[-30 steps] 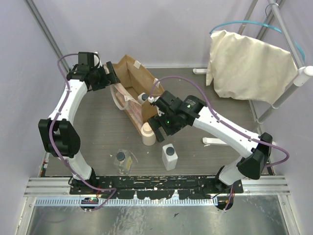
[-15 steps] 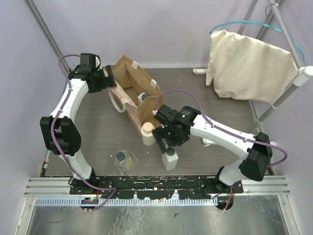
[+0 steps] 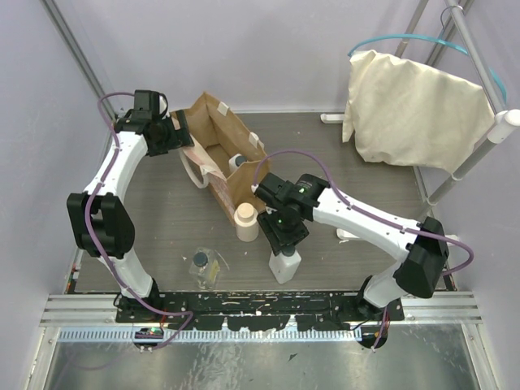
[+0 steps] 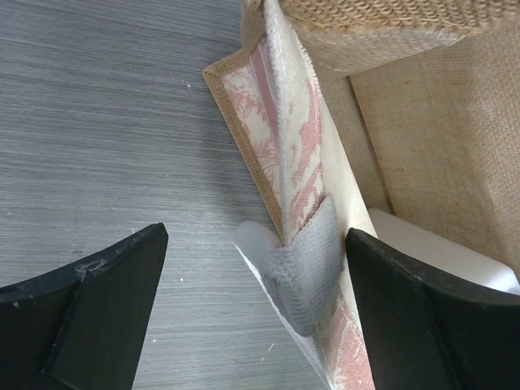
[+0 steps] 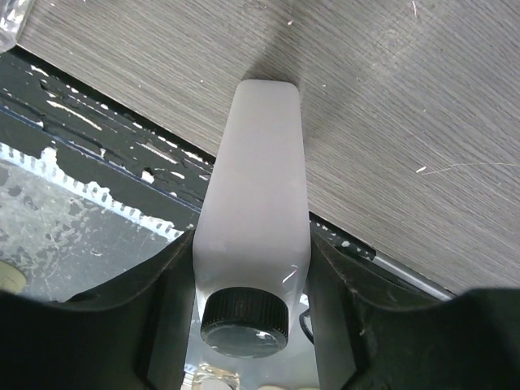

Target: Place the personal care products into the canvas bag

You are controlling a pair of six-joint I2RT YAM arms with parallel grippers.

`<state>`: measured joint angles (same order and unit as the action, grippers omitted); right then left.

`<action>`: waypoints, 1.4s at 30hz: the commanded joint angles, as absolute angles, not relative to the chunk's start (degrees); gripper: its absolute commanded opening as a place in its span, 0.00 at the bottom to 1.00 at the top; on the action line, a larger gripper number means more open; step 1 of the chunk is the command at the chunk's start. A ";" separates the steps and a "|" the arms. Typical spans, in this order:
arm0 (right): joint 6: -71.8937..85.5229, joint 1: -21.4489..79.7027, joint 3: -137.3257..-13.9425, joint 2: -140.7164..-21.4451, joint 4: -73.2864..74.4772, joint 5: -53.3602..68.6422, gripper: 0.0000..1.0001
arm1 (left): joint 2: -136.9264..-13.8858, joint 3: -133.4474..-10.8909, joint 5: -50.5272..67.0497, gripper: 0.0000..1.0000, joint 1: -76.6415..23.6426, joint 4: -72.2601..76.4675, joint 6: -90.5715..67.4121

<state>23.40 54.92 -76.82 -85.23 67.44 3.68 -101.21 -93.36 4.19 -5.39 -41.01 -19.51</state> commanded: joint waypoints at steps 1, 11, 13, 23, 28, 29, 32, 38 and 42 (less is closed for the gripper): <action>21.75 55.20 -81.80 -86.48 71.07 2.78 0.23 | -100.70 -92.97 4.47 0.98 -5.16 -40.89 -18.66; 20.91 55.17 -89.06 -88.59 73.12 -0.92 0.11 | -101.19 -93.50 5.24 0.98 -5.16 -40.44 -18.91; 20.44 55.15 -88.15 -89.73 73.06 -1.53 0.11 | -101.38 -93.47 5.32 0.98 -5.19 -40.37 -18.98; 19.86 55.15 -85.23 -93.81 69.66 -1.97 0.29 | -101.44 -93.21 5.35 0.98 -5.10 -40.43 -18.49; 20.04 55.17 -84.34 -94.06 68.29 -1.05 0.55 | -101.57 -93.34 5.49 0.98 -4.88 -40.45 -18.38; 19.99 55.18 -84.01 -94.23 68.21 -1.05 0.57 | -101.56 -93.34 5.53 0.98 -4.92 -40.43 -18.38; 19.71 55.13 -83.16 -94.80 67.97 -0.93 0.61 | -101.68 -93.47 5.54 0.98 -4.68 -40.52 -18.29; 19.36 55.19 -82.12 -95.24 67.06 -0.09 0.69 | -101.47 -93.49 5.53 0.98 -4.49 -40.69 -18.12; 18.71 55.15 -81.83 -95.75 67.07 -0.22 0.65 | -101.34 -93.51 5.54 0.98 -4.40 -40.78 -18.12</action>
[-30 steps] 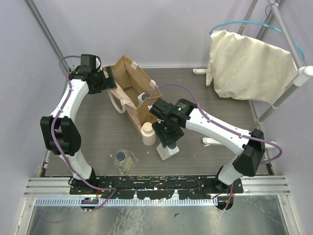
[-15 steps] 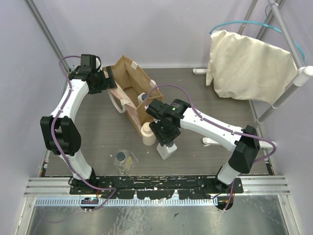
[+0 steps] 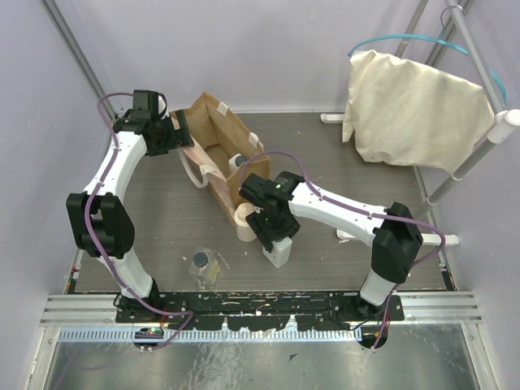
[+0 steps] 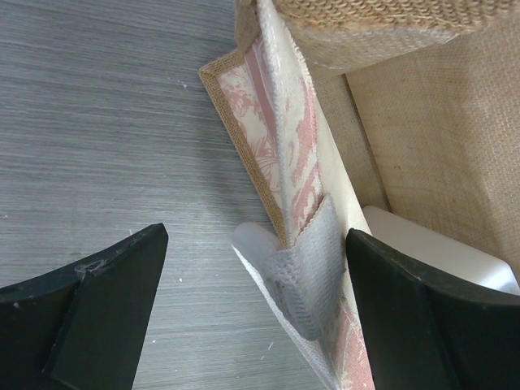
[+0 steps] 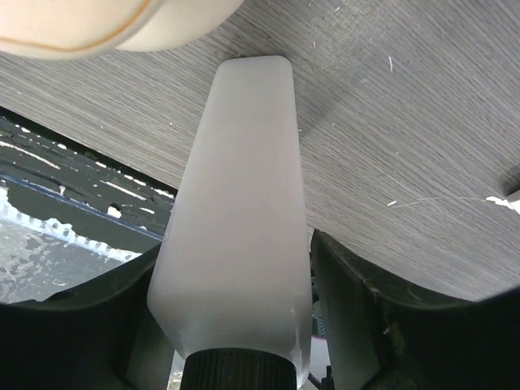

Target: Place the personal care products into the canvas bag

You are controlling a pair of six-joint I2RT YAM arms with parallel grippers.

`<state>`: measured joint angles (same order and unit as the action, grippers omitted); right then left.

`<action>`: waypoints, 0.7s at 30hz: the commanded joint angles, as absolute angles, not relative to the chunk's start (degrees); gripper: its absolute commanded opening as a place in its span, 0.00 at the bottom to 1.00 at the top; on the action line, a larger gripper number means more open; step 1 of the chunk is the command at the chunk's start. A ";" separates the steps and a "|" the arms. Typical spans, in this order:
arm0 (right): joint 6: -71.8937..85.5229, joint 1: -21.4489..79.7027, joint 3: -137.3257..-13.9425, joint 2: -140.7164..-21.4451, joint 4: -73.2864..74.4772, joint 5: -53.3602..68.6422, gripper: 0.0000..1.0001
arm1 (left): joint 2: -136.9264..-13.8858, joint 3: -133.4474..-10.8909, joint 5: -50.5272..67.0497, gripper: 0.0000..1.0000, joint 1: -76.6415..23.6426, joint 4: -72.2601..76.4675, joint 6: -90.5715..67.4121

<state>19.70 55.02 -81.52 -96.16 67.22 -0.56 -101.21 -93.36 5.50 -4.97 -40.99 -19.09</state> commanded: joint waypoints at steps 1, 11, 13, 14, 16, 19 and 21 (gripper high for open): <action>18.57 55.19 -81.76 -95.79 67.13 -0.11 0.60 | -101.38 -93.57 5.54 0.98 -4.42 -40.78 -18.14; 16.75 55.10 -88.41 -93.47 71.65 -5.48 0.03 | -101.47 -93.95 5.80 0.98 -4.39 -40.91 -18.19; 15.58 54.99 -89.73 -90.00 70.13 -5.53 0.01 | -101.38 -93.95 6.01 0.98 -4.39 -40.73 -18.20; 15.21 54.41 -90.42 -88.11 69.16 -5.15 0.01 | -101.40 -93.91 6.08 0.98 -4.39 -40.68 -18.19; 13.88 52.09 -92.21 -84.84 66.74 -2.24 0.01 | -101.27 -93.96 6.14 0.98 -4.32 -40.54 -18.19; 11.84 47.48 -96.30 -81.45 64.06 3.66 0.01 | -100.87 -93.51 6.23 0.98 -4.26 -40.06 -18.27; 10.43 45.16 -99.66 -80.44 62.71 8.75 0.01 | -100.66 -93.25 6.44 0.98 -4.22 -39.68 -18.50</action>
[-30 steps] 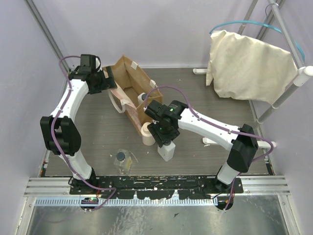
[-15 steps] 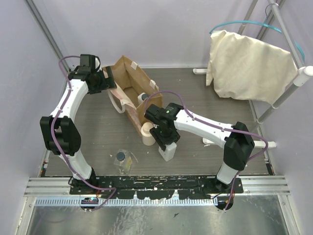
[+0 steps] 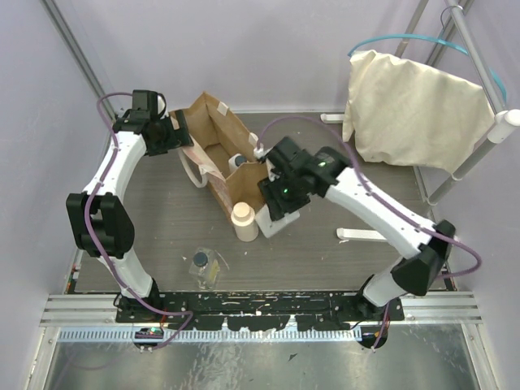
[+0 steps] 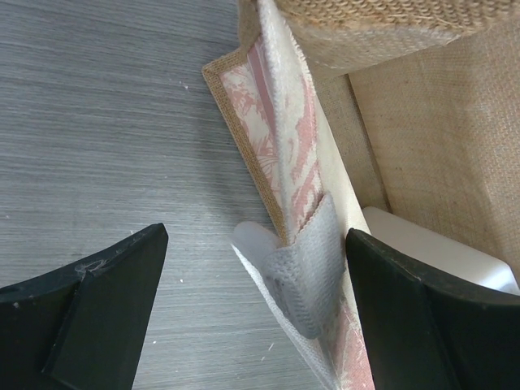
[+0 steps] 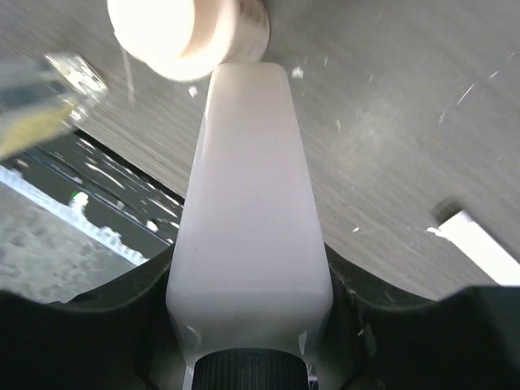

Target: Place the personal care products into the canvas bag

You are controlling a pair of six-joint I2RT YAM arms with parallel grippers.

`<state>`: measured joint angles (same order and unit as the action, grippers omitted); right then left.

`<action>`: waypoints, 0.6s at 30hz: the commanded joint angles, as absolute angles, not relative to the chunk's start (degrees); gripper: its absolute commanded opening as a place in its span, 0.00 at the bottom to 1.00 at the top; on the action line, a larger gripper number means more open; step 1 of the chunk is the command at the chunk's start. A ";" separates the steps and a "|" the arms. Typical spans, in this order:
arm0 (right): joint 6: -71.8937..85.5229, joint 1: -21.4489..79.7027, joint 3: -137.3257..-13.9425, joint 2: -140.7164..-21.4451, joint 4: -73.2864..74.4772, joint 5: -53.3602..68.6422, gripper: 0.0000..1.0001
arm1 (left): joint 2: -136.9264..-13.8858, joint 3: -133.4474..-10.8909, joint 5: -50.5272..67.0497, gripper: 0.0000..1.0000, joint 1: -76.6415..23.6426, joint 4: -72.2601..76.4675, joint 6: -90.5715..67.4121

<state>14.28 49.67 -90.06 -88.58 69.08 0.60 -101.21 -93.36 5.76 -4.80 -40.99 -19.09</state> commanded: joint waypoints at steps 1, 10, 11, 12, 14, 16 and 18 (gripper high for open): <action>9.75 44.21 -101.57 -80.28 61.89 11.39 0.01 | -100.51 -93.01 6.50 0.98 -4.15 -39.60 -18.58; 5.42 33.20 -116.10 -82.32 54.41 30.70 0.01 | -99.26 -90.81 8.10 0.98 -3.98 -37.83 -20.07; 4.44 33.10 -118.56 -83.93 54.17 31.05 0.01 | -99.20 -90.65 8.10 0.98 -3.96 -37.68 -20.12; 3.83 33.09 -120.94 -85.75 53.65 32.00 0.01 | -99.21 -90.55 8.09 0.98 -3.89 -37.55 -20.13; 3.01 33.05 -124.88 -89.68 51.59 33.86 0.01 | -99.26 -90.49 8.04 0.98 -3.82 -37.47 -20.08; 3.31 33.05 -127.72 -93.26 48.24 36.13 0.01 | -99.36 -90.50 8.04 0.98 -3.70 -37.54 -19.97; 3.28 33.02 -131.53 -97.58 46.45 37.59 0.01 | -99.24 -90.53 8.07 0.98 -3.48 -37.53 -19.97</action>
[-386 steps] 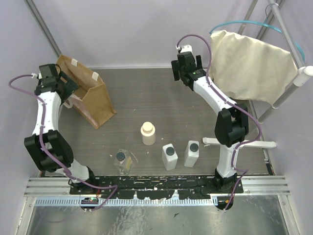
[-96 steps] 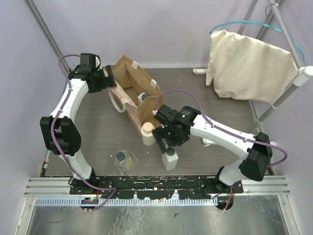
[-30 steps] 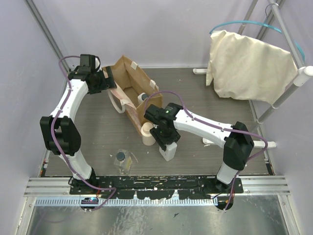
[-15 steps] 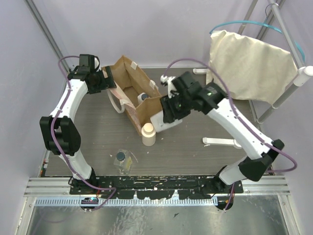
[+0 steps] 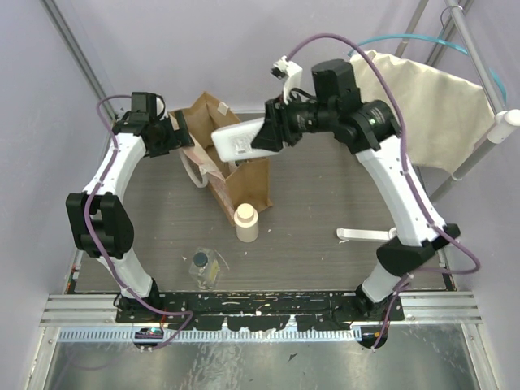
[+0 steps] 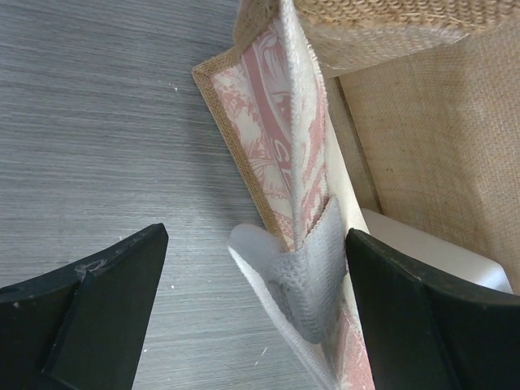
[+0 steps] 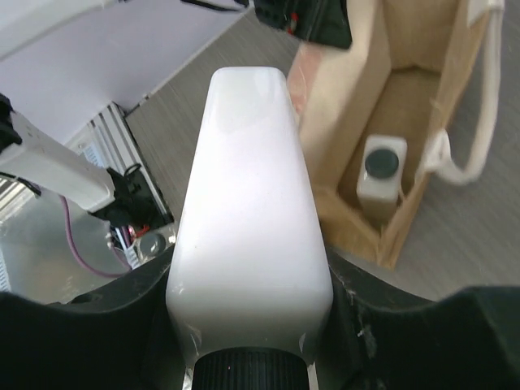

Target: Place the personal care products into the canvas bag

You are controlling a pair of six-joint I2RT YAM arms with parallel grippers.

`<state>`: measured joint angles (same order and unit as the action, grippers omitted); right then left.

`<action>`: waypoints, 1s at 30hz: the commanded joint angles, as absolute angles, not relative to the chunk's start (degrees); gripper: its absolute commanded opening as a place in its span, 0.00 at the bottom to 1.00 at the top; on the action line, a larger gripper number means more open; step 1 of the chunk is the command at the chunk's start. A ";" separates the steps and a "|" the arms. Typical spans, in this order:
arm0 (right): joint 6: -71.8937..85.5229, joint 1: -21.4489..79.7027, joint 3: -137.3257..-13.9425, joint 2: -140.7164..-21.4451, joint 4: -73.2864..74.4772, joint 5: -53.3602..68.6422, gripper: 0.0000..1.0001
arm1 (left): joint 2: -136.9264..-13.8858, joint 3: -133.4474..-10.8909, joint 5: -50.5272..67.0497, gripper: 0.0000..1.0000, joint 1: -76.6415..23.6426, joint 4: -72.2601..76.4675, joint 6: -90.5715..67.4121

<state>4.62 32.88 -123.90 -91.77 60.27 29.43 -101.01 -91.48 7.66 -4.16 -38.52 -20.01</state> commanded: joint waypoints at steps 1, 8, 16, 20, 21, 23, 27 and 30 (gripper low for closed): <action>2.98 33.04 -134.29 -100.29 46.73 37.70 0.01 | -99.15 -90.51 8.08 0.98 -3.39 -37.63 -19.96; 3.84 33.60 -142.65 -112.49 49.65 35.77 0.01 | -98.08 -90.40 7.91 0.98 -3.34 -38.35 -19.95; 0.83 35.03 -142.60 -114.32 56.59 25.15 0.01 | -97.42 -91.25 6.33 0.98 -3.25 -40.90 -18.59; -1.06 37.72 -144.53 -115.30 60.97 18.88 0.01 | -97.19 -91.69 5.75 0.98 -3.26 -41.69 -18.01; -1.47 38.55 -144.84 -115.67 62.00 17.50 0.01 | -97.20 -91.75 5.71 0.98 -3.25 -41.81 -17.90; -2.40 40.22 -145.43 -116.63 64.23 14.00 0.01 | -97.08 -91.73 5.36 0.98 -3.25 -42.12 -17.67; -3.10 43.19 -145.26 -118.12 66.54 9.50 0.01 | -96.93 -91.28 4.78 0.98 -3.25 -42.07 -17.32; -3.30 44.99 -145.45 -119.03 67.09 6.54 0.01 | -96.99 -91.14 4.87 0.98 -3.25 -41.92 -17.23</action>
